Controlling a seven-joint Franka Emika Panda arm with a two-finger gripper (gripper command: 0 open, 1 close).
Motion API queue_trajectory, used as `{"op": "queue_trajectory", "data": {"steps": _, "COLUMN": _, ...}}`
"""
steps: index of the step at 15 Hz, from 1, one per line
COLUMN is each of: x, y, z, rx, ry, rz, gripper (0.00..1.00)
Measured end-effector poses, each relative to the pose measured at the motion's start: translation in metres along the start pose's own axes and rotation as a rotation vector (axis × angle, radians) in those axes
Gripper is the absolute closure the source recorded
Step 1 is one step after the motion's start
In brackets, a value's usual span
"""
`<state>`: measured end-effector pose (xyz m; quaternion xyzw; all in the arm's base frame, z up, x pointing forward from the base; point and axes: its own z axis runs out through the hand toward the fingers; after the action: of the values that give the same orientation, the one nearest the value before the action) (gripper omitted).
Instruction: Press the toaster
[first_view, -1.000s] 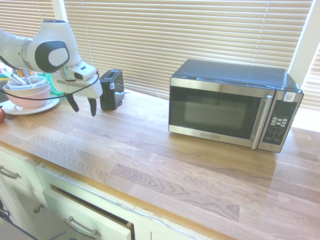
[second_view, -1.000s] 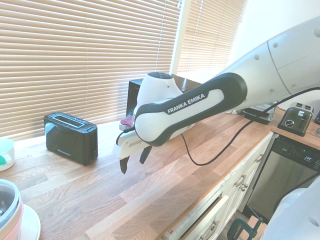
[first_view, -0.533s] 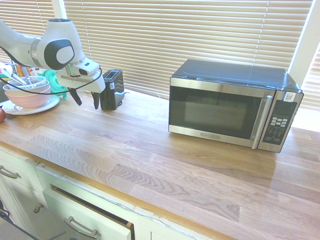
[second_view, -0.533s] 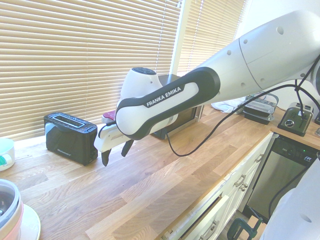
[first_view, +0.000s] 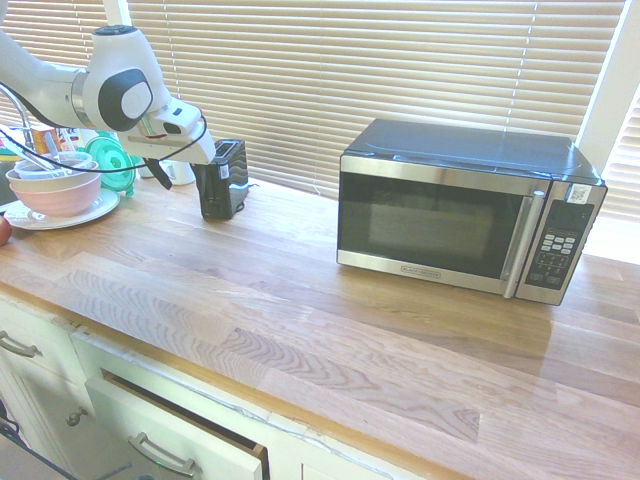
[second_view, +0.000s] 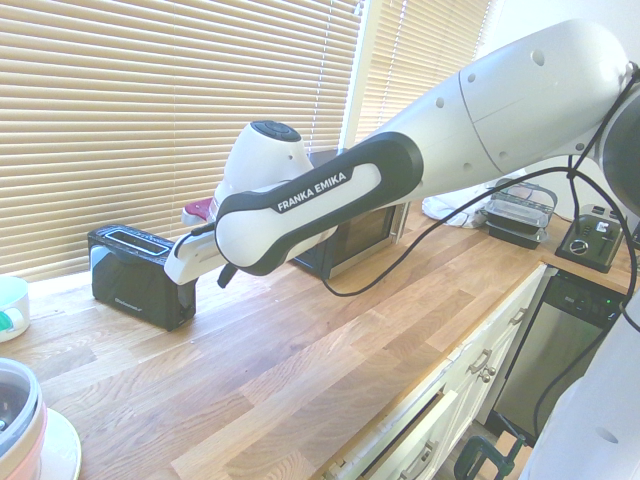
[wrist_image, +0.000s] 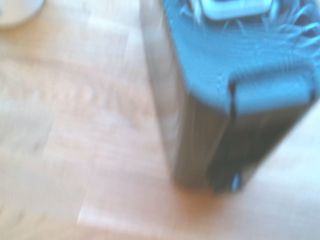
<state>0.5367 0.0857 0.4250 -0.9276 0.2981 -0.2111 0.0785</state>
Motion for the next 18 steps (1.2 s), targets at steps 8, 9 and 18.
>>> {"op": "queue_trajectory", "data": {"steps": 8, "x": 0.008, "y": -0.020, "z": -0.017, "rx": -0.013, "ry": 0.146, "rz": -0.030, "gripper": 1.00}}
{"op": "queue_trajectory", "data": {"steps": 9, "x": 0.009, "y": -0.021, "z": -0.019, "rx": -0.010, "ry": 0.150, "rz": -0.030, "gripper": 1.00}}
{"op": "queue_trajectory", "data": {"steps": 18, "x": 0.016, "y": -0.022, "z": -0.023, "rx": 0.001, "ry": 0.164, "rz": -0.057, "gripper": 1.00}}
